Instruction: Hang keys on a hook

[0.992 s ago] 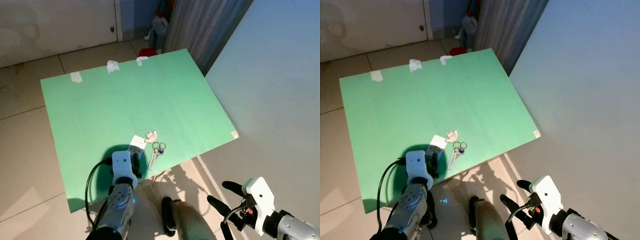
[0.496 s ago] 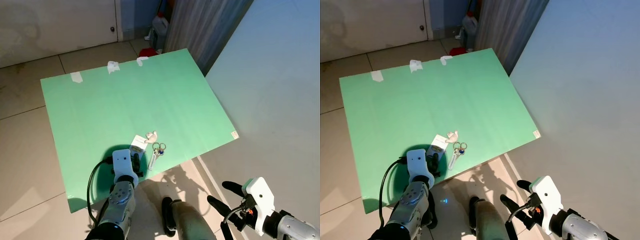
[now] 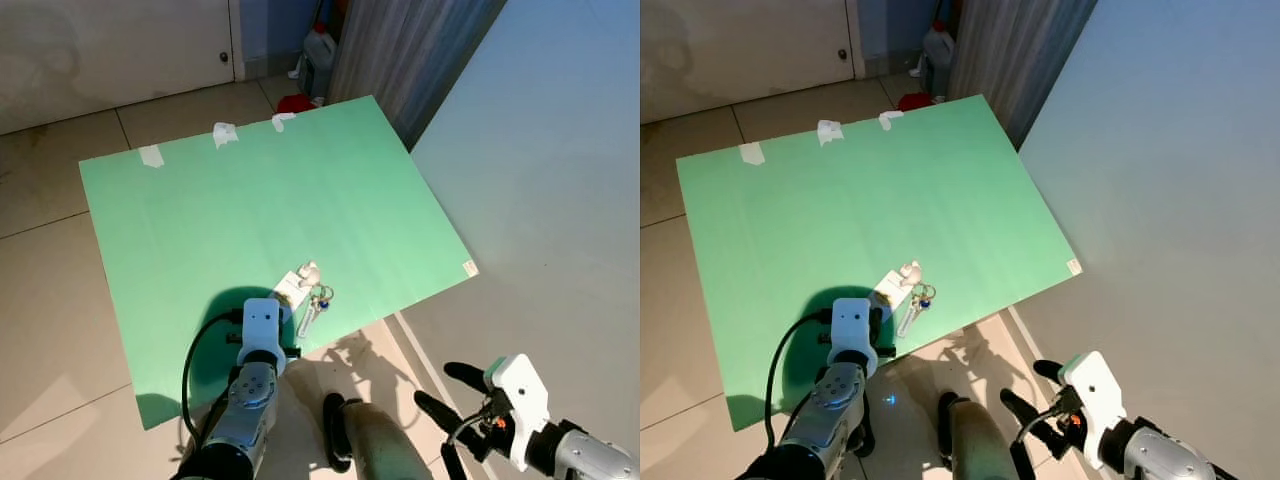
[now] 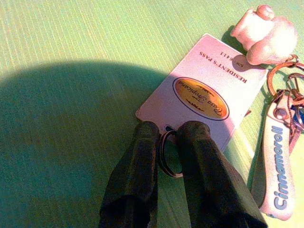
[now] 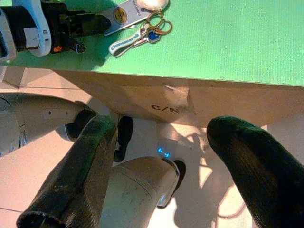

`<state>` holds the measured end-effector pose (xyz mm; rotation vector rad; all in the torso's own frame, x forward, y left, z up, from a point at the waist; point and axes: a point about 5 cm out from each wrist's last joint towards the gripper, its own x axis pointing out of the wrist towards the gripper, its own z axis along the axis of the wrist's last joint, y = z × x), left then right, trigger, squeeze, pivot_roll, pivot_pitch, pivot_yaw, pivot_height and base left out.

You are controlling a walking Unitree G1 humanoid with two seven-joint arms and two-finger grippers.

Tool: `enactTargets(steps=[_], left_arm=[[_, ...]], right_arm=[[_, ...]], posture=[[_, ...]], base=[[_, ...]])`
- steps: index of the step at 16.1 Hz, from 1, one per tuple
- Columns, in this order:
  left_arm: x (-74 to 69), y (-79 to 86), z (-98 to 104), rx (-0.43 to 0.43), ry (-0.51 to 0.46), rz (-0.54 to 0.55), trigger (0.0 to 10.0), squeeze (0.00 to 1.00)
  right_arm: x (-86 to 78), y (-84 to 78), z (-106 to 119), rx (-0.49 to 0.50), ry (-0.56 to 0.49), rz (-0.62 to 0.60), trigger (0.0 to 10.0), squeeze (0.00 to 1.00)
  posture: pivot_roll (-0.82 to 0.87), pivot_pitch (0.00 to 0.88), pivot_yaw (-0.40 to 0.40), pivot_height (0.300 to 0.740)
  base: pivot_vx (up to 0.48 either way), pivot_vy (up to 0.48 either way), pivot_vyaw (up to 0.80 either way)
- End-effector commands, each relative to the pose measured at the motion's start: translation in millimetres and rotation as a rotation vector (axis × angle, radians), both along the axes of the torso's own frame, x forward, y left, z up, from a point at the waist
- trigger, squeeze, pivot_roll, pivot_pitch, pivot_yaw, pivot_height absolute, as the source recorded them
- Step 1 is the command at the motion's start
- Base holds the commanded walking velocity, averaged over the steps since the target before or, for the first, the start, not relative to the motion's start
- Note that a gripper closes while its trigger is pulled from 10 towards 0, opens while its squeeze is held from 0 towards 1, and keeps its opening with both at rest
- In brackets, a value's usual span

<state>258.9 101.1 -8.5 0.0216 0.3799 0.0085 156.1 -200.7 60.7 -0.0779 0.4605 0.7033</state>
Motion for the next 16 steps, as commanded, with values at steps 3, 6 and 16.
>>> enactTargets(steps=[3, 6, 16], left_arm=[[-15.5, -30.3, -0.3, -0.076, 0.017, -0.038, 0.0, 0.00], [-18.1, -35.9, 8.2, -0.146, 0.011, -0.014, 0.0, 0.00], [17.5, -15.7, 107.0, -0.150, -0.359, -0.172, 0.0, 0.00]], right_arm=[[-4.5, -3.1, -5.7, -0.006, 0.029, -0.014, 10.0, 0.00], [-3.8, -2.2, -7.3, -0.002, 0.030, -0.016, 10.0, 0.00], [29.2, 25.2, -18.5, 0.076, -0.036, -0.066, 10.0, 0.00]], posture=[[-0.37, 0.289, -0.151, 0.740], [-0.36, 0.280, -0.145, 0.740], [-0.26, 0.203, -0.067, 0.740]], base=[[0.000, 0.000, 0.00], [0.000, 0.000, 0.00], [0.000, 0.000, 0.00]])
